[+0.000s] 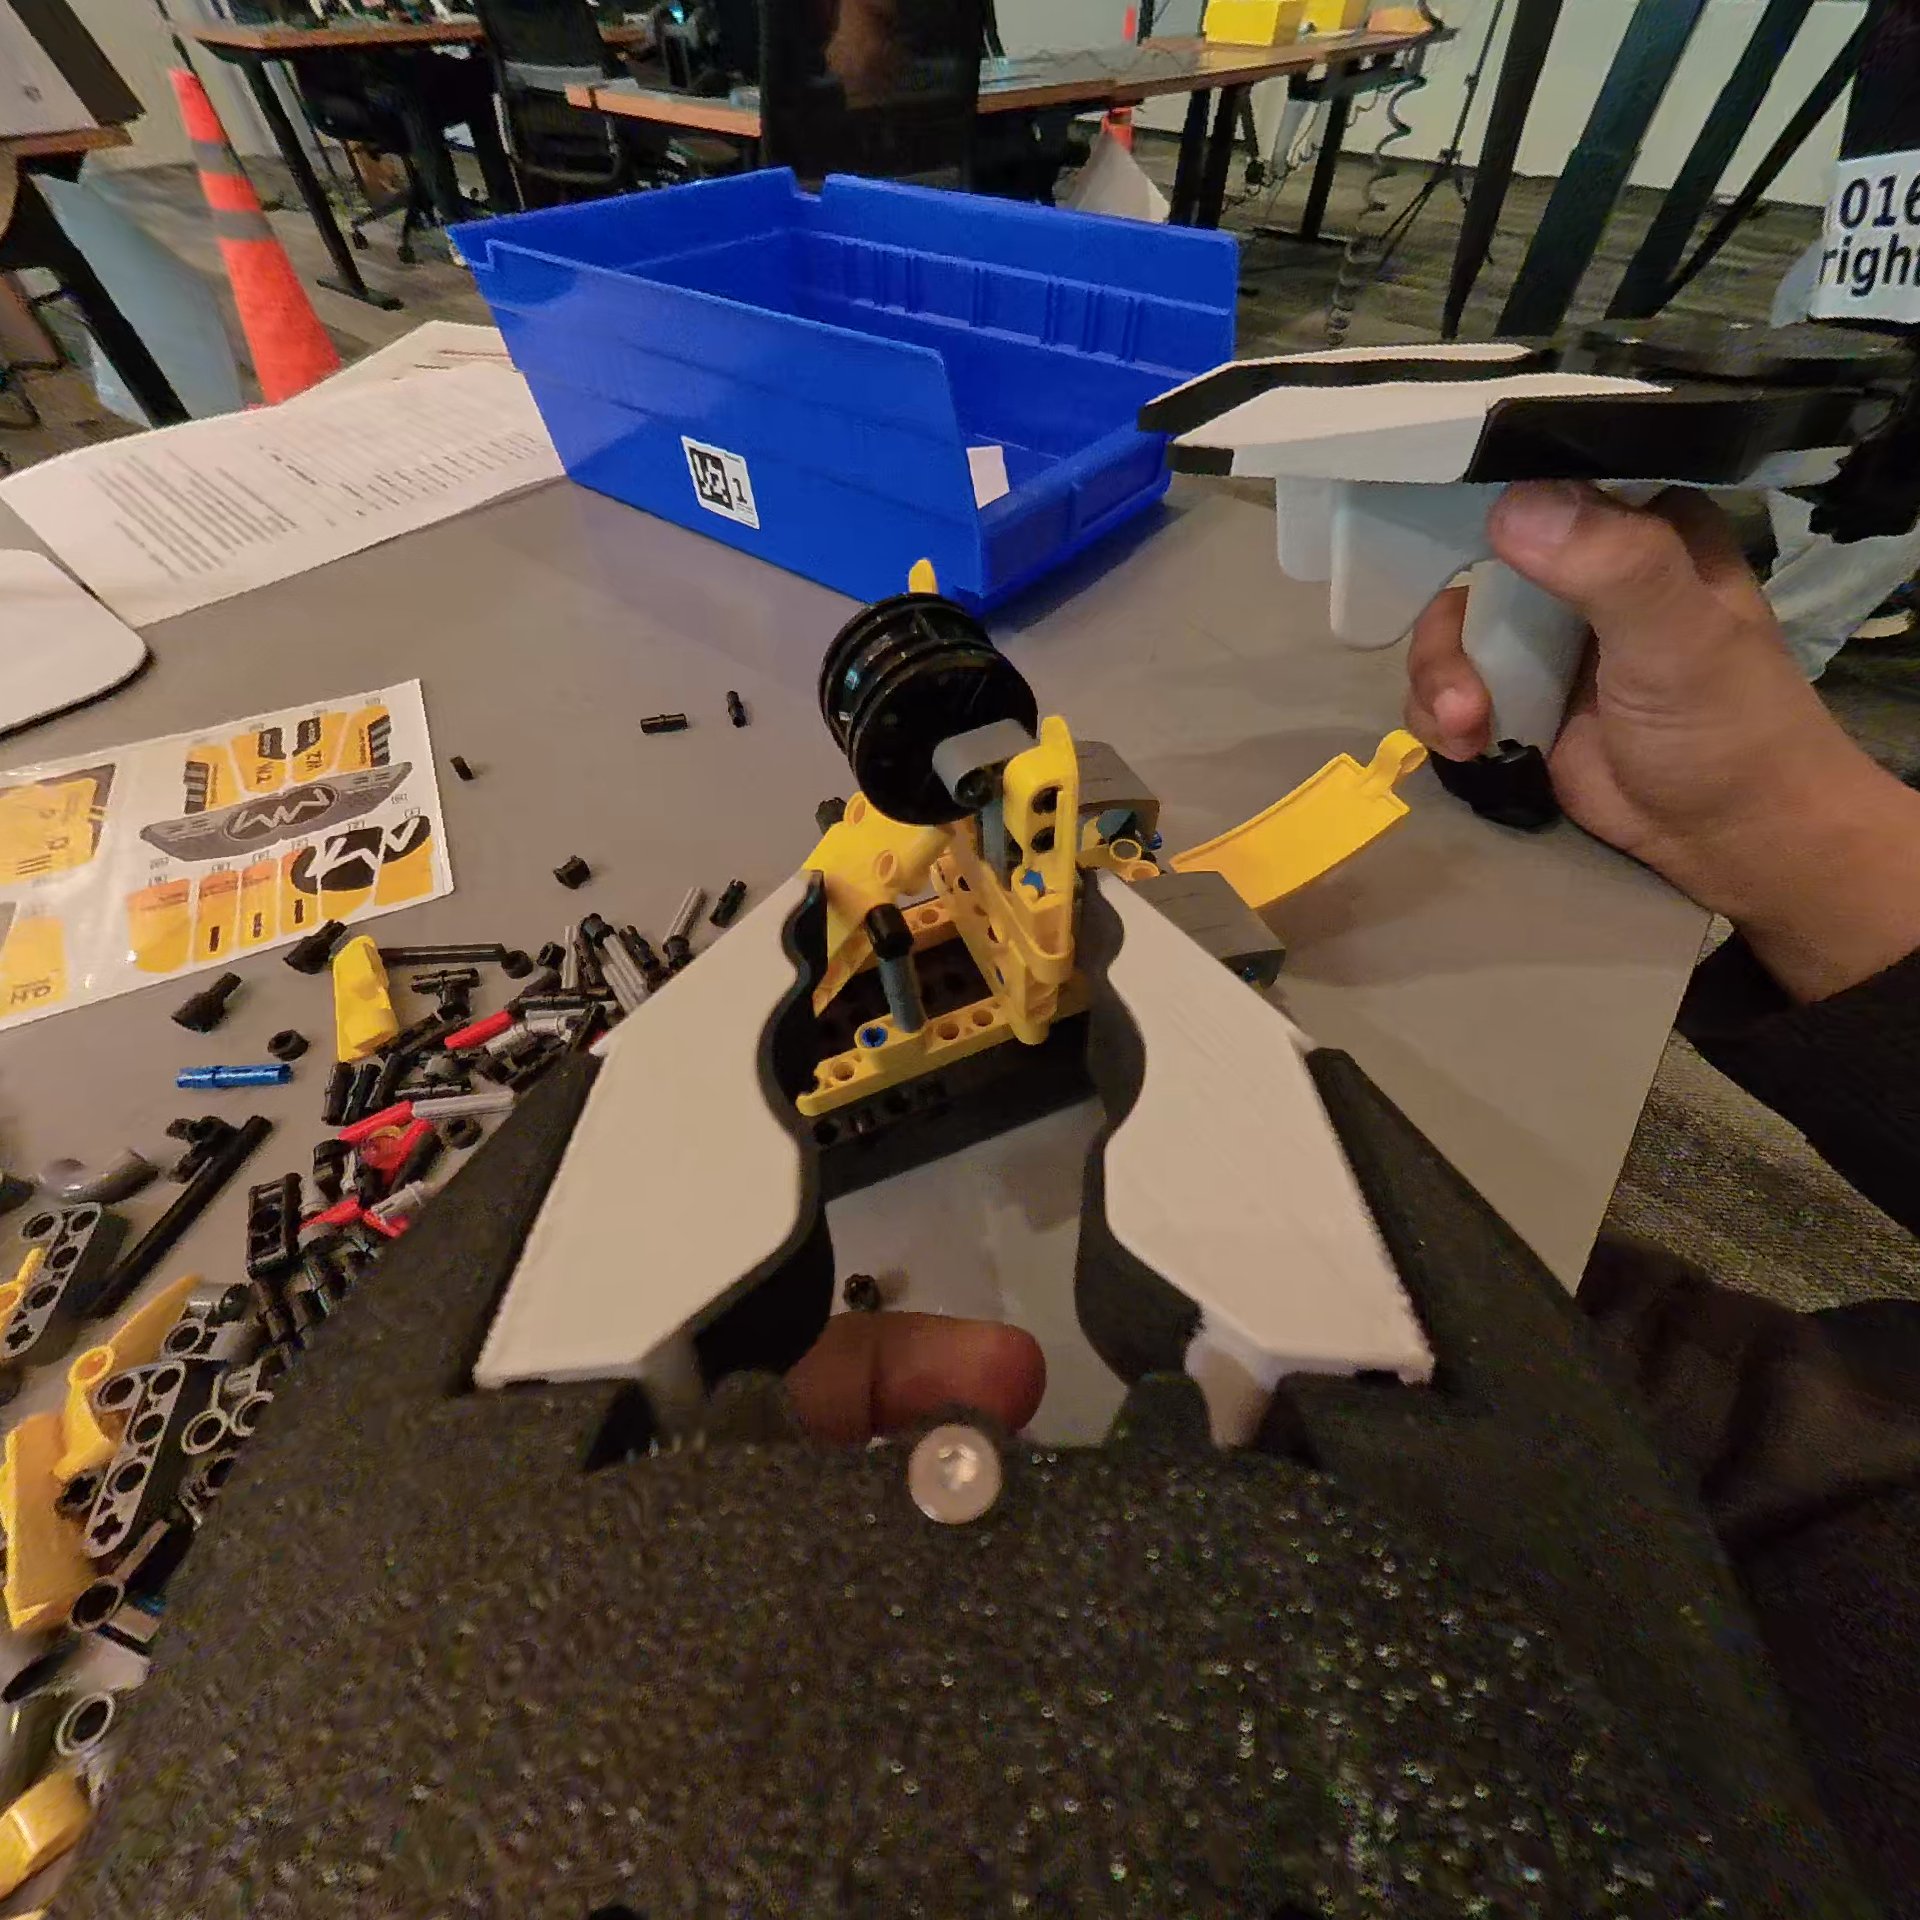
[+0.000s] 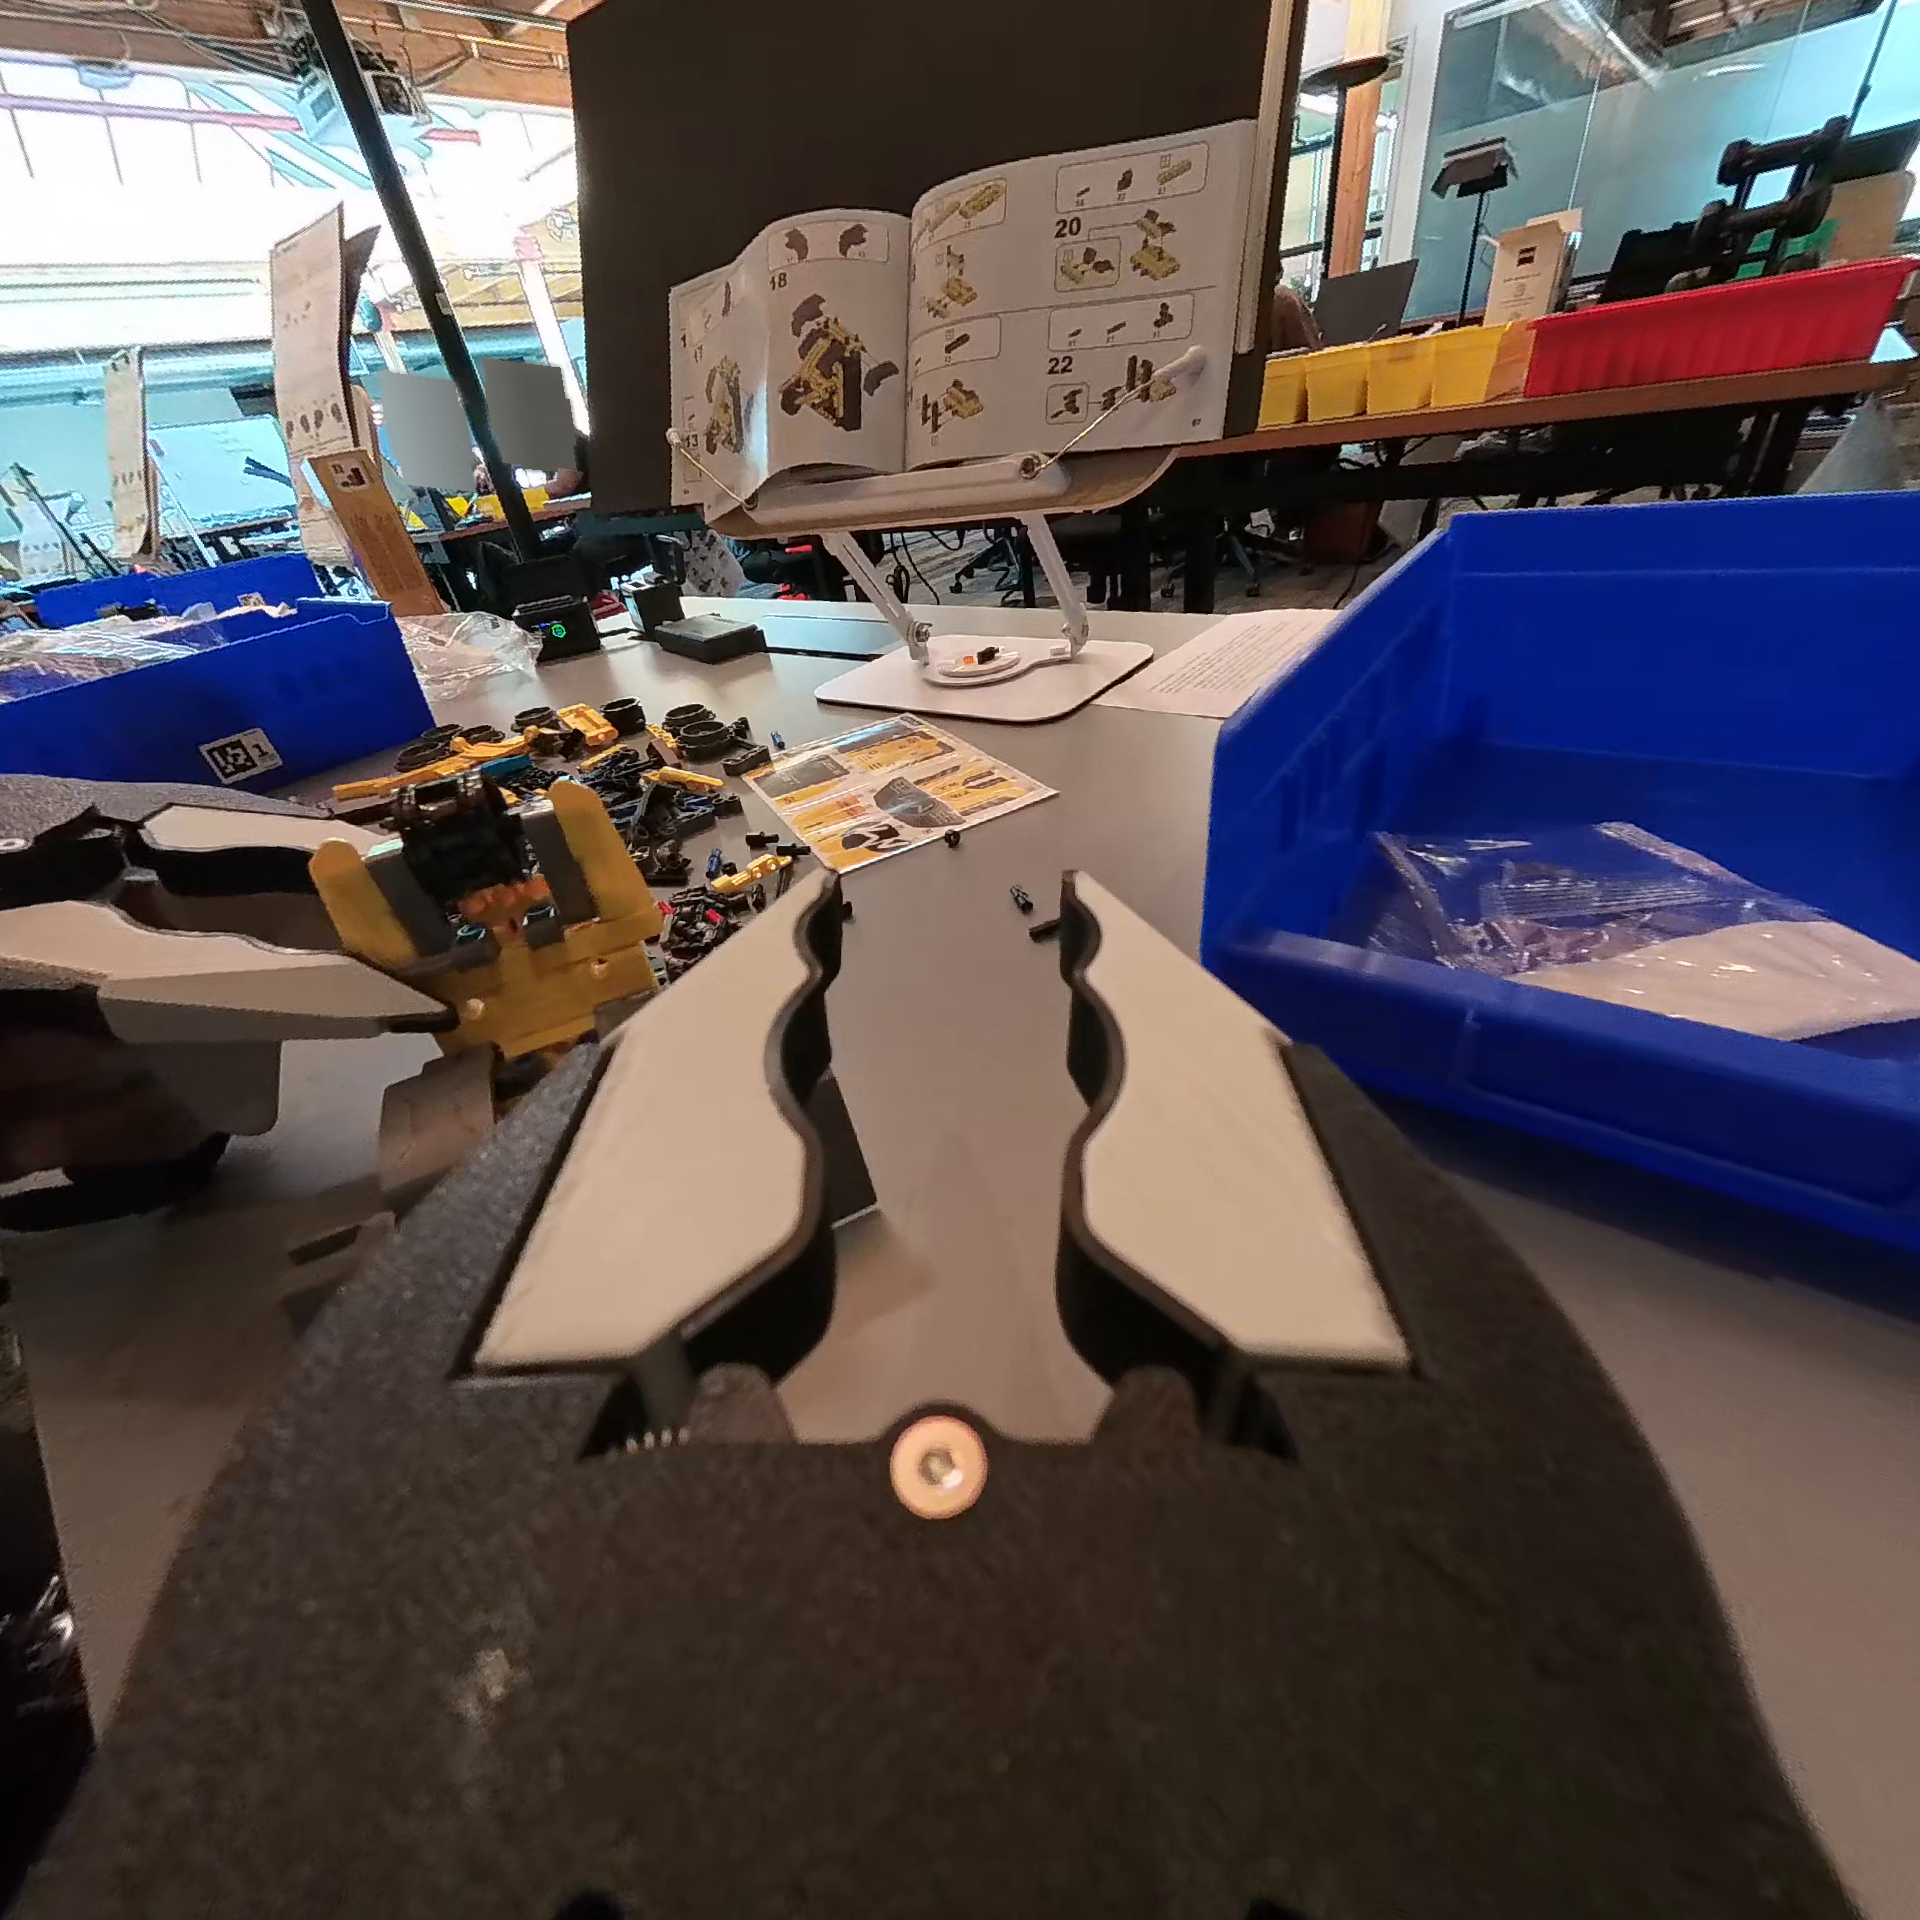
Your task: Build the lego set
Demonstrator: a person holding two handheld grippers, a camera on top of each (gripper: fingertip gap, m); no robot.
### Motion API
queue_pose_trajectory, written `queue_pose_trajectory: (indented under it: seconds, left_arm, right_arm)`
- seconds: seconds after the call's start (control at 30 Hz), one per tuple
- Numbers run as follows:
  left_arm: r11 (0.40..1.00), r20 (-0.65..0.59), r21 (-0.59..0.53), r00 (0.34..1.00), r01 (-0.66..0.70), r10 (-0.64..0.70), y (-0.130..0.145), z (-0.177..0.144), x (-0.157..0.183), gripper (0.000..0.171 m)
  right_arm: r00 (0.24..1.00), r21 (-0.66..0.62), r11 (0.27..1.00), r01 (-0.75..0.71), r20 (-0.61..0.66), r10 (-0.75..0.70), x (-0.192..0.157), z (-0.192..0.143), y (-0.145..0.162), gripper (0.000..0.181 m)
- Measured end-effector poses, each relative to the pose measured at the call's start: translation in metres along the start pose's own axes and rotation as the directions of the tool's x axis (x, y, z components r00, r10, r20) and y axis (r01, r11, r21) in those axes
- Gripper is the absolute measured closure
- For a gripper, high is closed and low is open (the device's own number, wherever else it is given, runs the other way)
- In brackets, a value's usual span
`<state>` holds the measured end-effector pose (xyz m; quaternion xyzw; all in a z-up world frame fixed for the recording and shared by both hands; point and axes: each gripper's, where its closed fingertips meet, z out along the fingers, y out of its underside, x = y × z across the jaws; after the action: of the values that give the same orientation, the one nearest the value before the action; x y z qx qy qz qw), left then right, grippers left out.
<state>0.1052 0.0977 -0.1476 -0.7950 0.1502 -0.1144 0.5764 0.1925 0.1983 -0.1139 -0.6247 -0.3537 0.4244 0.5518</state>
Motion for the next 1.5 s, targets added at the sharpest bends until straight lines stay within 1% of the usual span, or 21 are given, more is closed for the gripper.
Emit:
queue_pose_trajectory:
  seconds: [0.2,0.27,0.4,0.6,0.7,0.77,0.87,0.9,0.97,1.03,1.07,1.17,1.23,1.3,1.4,1.43,1.5]
  left_arm:
    - [1.0,0.009,0.005,1.0,0.003,-0.003,0.0,0.0,-0.001,0.125]
    - [1.0,0.014,0.01,1.0,0.023,-0.023,-0.001,-0.001,-0.004,0.125]
    - [0.991,0.003,0.042,0.992,0.128,-0.128,-0.004,-0.003,-0.014,0.126]
    - [0.953,-0.004,0.089,0.957,0.289,-0.29,-0.008,-0.009,-0.036,0.125]
    - [0.919,-0.034,0.109,0.926,0.378,-0.376,-0.009,-0.011,-0.044,0.126]
    - [0.894,-0.06,0.127,0.903,0.429,-0.425,-0.012,-0.013,-0.048,0.126]
    - [0.885,-0.079,0.128,0.894,0.448,-0.441,-0.012,-0.014,-0.049,0.126]
    - [0.889,-0.076,0.125,0.898,0.44,-0.434,-0.012,-0.014,-0.049,0.127]
    - [0.893,-0.069,0.123,0.901,0.434,-0.428,-0.011,-0.014,-0.048,0.127]
    - [0.892,-0.065,0.124,0.901,0.434,-0.429,-0.011,-0.013,-0.049,0.127]
    - [0.885,-0.062,0.132,0.895,0.447,-0.442,-0.012,-0.014,-0.051,0.127]
    - [0.854,-0.04,0.172,0.87,0.49,-0.491,-0.012,-0.017,-0.065,0.127]
    - [0.822,-0.05,0.195,0.842,0.536,-0.537,-0.013,-0.02,-0.073,0.127]
    - [0.78,-0.082,0.209,0.805,0.59,-0.587,-0.015,-0.022,-0.077,0.127]
    - [0.735,-0.11,0.229,0.767,0.638,-0.632,-0.016,-0.025,-0.082,0.127]
    - [0.723,-0.118,0.233,0.757,0.651,-0.643,-0.017,-0.026,-0.084,0.127]
    - [0.709,-0.128,0.236,0.744,0.665,-0.656,-0.017,-0.027,-0.086,0.127]
  right_arm:
    - [1.0,-0.001,1.0,0.002,0.005,-0.002,-0.001,0.0,0.0,0.14]
    - [1.0,-0.002,1.0,0.003,0.005,-0.003,-0.001,0.0,0.0,0.14]
    - [1.0,-0.005,1.0,0.005,0.007,-0.005,-0.002,0.001,0.001,0.139]
    - [0.999,-0.012,0.999,0.035,0.025,-0.035,-0.008,0.002,0.002,0.14]
    - [0.993,-0.01,0.996,0.089,0.079,-0.088,-0.022,0.005,0.002,0.138]
    - [0.984,-0.021,0.991,0.132,0.122,-0.129,-0.034,0.008,0.006,0.13]
    - [0.972,-0.055,0.984,0.167,0.177,-0.155,-0.049,0.012,0.013,0.124]
    - [0.973,-0.056,0.988,0.147,0.189,-0.134,-0.052,0.013,0.014,0.125]
    - [0.976,-0.063,0.996,0.059,0.211,-0.044,-0.057,0.013,0.013,0.125]
    - [0.968,-0.103,0.994,-0.021,0.246,0.046,-0.063,0.014,0.016,0.122]
    - [0.963,-0.126,0.992,-0.03,0.261,0.063,-0.067,0.014,0.019,0.12]
    - [0.971,-0.14,0.99,0.02,0.238,0.014,-0.073,0.012,0.021,0.115]
    - [0.973,-0.156,0.987,0.044,0.229,-0.007,-0.079,0.013,0.023,0.113]
    - [0.974,-0.201,0.98,0.008,0.222,0.037,-0.086,0.017,0.029,0.111]
    - [0.957,-0.286,0.955,-0.072,0.251,0.148,-0.101,0.023,0.038,0.104]
    - [0.953,-0.289,0.953,-0.09,0.252,0.166,-0.103,0.023,0.037,0.104]
    - [0.956,-0.256,0.959,-0.122,0.229,0.183,-0.099,0.025,0.032,0.105]
